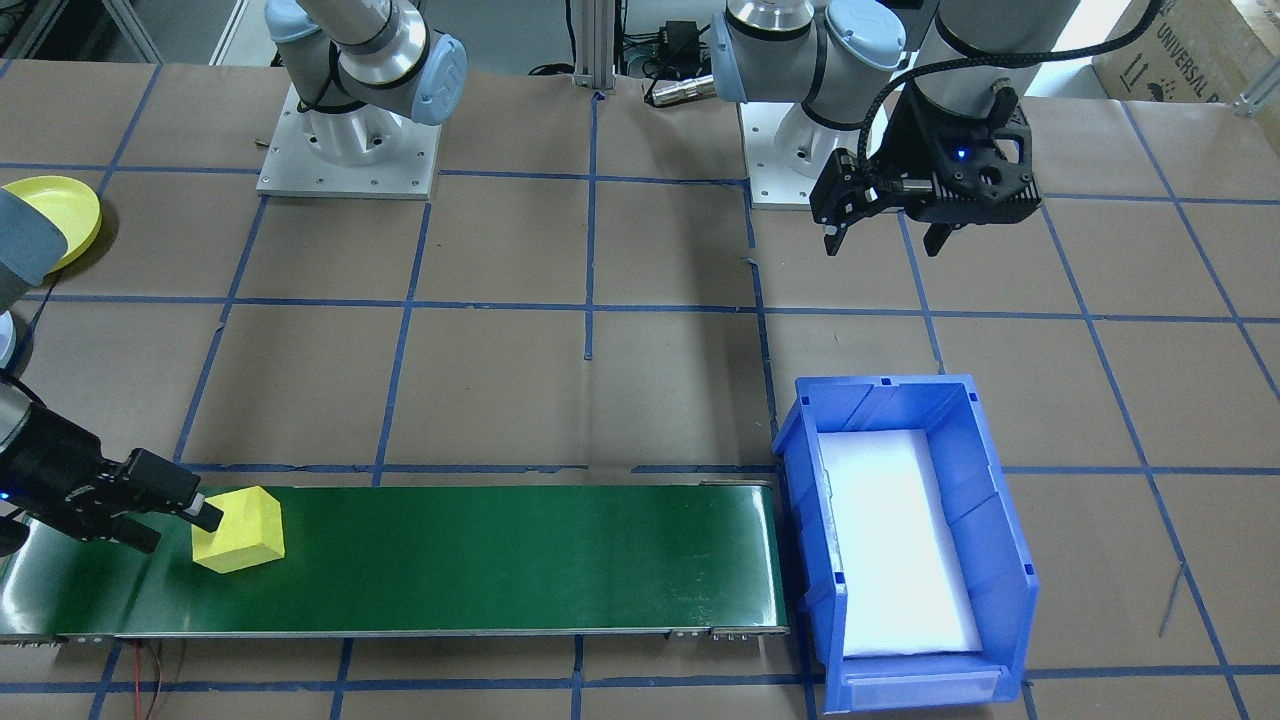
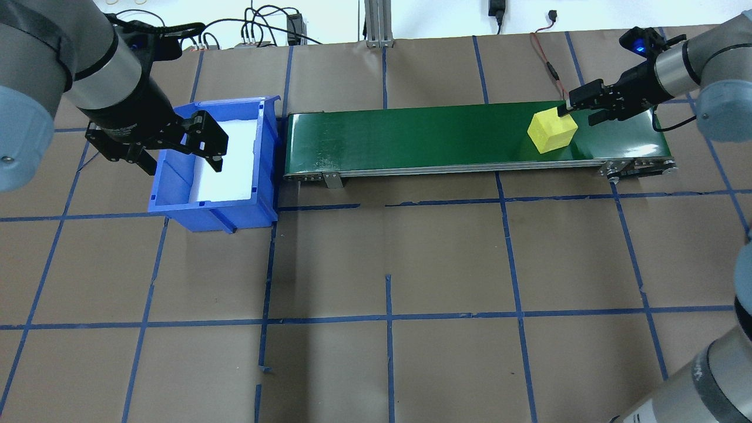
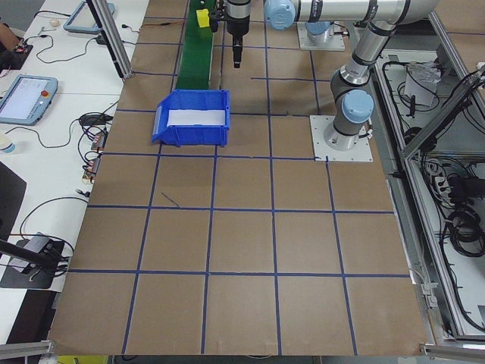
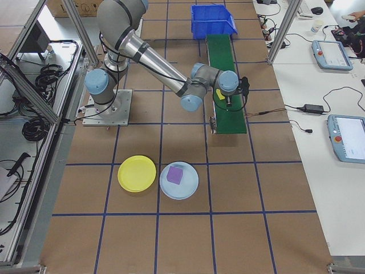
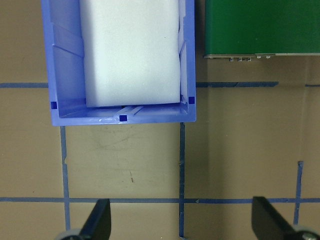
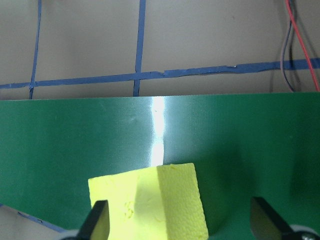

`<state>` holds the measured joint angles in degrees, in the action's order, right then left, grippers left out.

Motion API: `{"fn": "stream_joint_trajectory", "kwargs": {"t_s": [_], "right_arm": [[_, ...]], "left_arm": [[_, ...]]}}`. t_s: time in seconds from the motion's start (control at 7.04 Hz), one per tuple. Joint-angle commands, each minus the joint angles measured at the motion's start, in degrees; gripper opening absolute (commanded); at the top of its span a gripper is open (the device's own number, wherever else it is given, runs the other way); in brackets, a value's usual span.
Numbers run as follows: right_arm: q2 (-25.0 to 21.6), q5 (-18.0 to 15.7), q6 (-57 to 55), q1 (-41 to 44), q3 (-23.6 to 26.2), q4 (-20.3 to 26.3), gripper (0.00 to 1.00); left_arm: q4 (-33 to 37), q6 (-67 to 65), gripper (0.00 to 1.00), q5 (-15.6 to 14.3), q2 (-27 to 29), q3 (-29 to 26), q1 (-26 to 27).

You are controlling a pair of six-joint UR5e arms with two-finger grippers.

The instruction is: Move block left to right into plate

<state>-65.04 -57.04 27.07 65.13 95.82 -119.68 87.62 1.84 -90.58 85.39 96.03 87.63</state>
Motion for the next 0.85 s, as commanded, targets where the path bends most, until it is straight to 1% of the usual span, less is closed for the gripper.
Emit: {"fn": "stream_joint_trajectory", "kwargs": {"t_s": [0.0,0.28,0.43,0.57,0.71], "right_arm": [[0.08,-0.09,0.17,0.0,0.24,-0.12,1.0],[0.26,-1.05,2.01,0.0,0.24,-0.29,1.0],[0.35,-2.27,2.28,0.0,0.24,-0.38,1.0],[0.44,-4.63,3.33,-0.09,0.33,-0.47,1.0],[0.35,-8.57,3.95,-0.09,0.33,-0.56,1.0]], "left_arm": [[0.0,0.1,1.0,0.06,0.04,0.03,0.0],[0.0,0.53,1.0,-0.12,0.21,0.03,-0.09],[0.0,1.75,1.0,-0.03,0.3,0.03,-0.09],[0.0,1.77,1.0,-0.03,0.3,0.03,-0.09],[0.0,1.85,1.0,-0.03,0.3,0.03,-0.09]]}}
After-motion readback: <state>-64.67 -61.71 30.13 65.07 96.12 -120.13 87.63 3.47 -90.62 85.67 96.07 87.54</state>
